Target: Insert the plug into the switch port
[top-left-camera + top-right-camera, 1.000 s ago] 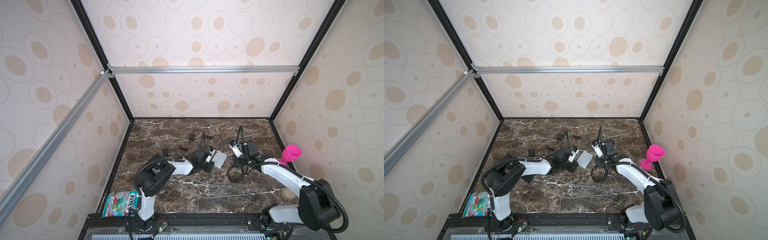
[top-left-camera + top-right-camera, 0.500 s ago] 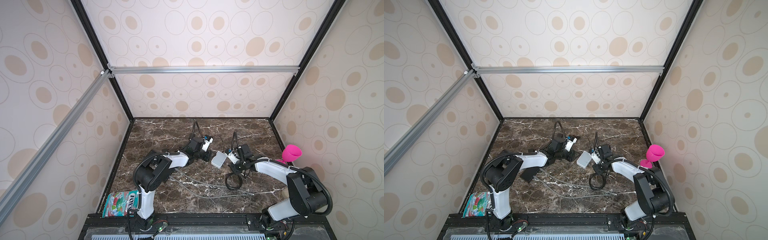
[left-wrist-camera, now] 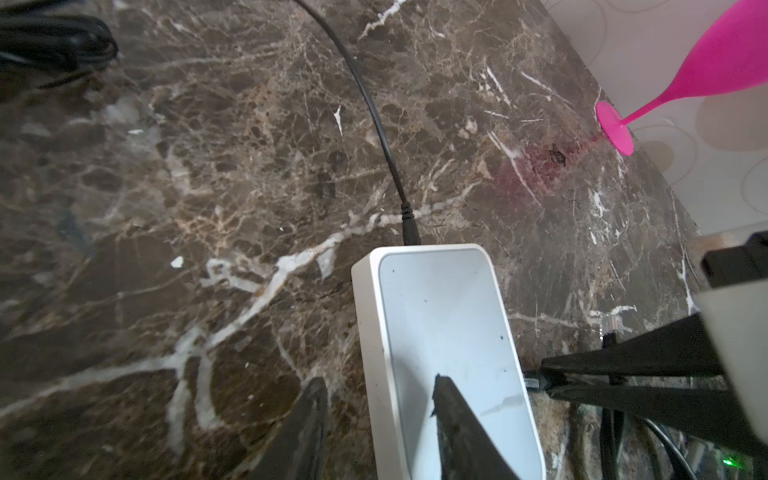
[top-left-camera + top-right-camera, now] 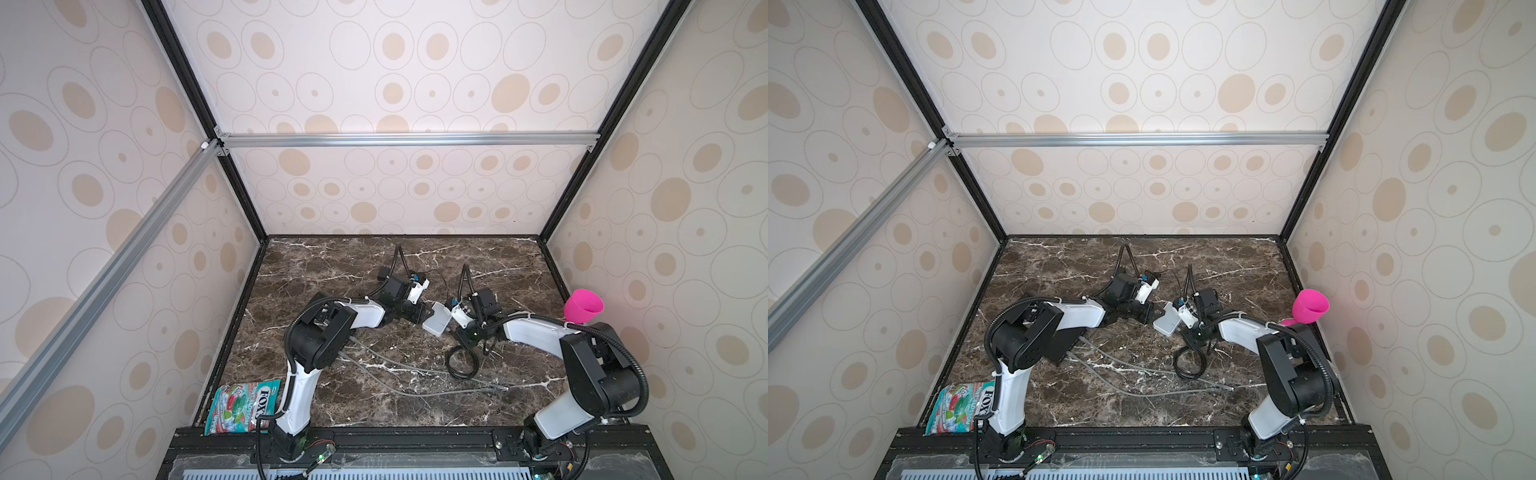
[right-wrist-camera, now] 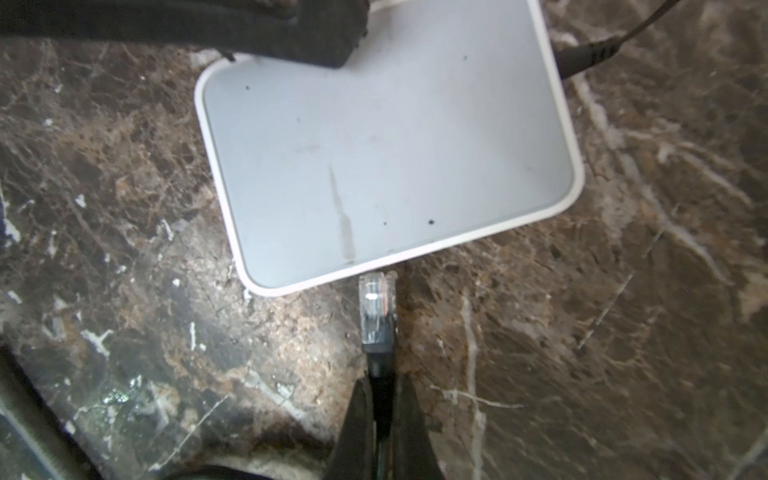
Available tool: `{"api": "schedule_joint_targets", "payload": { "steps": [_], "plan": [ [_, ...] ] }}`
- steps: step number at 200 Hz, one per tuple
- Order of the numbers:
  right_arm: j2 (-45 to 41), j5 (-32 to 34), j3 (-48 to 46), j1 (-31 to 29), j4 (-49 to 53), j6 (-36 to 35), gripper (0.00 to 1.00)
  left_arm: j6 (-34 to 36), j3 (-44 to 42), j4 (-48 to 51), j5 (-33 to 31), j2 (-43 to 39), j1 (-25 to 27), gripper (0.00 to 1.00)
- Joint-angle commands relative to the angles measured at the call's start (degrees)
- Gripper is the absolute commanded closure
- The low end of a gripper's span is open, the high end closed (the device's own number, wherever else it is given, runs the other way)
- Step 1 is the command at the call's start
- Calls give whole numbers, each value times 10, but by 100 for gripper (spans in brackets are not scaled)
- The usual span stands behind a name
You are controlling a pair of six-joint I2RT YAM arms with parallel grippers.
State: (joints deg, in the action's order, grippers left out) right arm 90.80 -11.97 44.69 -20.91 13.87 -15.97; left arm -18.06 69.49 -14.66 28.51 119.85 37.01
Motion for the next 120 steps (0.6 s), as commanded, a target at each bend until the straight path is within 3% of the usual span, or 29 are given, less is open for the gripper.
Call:
{"api": "schedule_joint_targets", "payload": {
  "steps": [1, 120],
  "plan": [
    [-8, -5, 7, -1, -2, -6, 100, 18, 24, 18, 6, 7, 1, 58],
    [-21, -14, 5, -1, -2, -10, 100, 23, 39, 31, 20, 12, 1, 57]
  ]
}}
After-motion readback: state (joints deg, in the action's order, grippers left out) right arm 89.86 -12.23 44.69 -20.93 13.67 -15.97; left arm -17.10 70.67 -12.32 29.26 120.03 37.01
